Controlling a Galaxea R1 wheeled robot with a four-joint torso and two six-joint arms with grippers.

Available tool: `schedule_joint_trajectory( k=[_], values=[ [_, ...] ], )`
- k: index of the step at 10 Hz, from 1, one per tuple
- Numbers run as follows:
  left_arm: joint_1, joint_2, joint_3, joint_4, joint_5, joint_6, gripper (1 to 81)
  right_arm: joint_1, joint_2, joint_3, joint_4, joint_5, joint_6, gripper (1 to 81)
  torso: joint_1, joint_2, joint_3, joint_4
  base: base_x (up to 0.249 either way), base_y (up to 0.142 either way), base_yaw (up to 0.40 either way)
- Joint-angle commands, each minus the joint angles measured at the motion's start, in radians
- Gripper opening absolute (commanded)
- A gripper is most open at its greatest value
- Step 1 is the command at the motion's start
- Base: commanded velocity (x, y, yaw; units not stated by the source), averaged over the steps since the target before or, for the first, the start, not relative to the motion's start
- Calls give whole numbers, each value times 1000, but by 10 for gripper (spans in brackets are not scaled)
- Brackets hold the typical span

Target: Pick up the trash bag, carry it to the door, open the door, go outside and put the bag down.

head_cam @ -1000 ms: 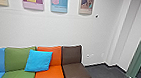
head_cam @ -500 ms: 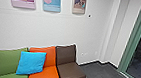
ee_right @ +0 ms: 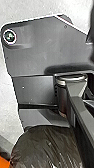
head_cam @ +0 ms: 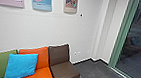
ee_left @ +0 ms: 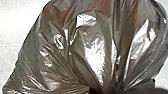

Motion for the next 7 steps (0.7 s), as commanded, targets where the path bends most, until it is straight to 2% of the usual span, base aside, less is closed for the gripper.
schedule_joint_trajectory(
  k=[1, 7],
  values=[
    [-70, -1, 3, -6, 72, 7, 10, 55, 3, 3, -8, -60, -4, 811, 0, 0, 0, 0, 0, 0, -247],
    [-72, 7, 1, -4, 72, 7, 10, 54, 11, 3, -8, -60, -4, 811, 0, 0, 0, 0, 0, 0, -270]
  ],
)
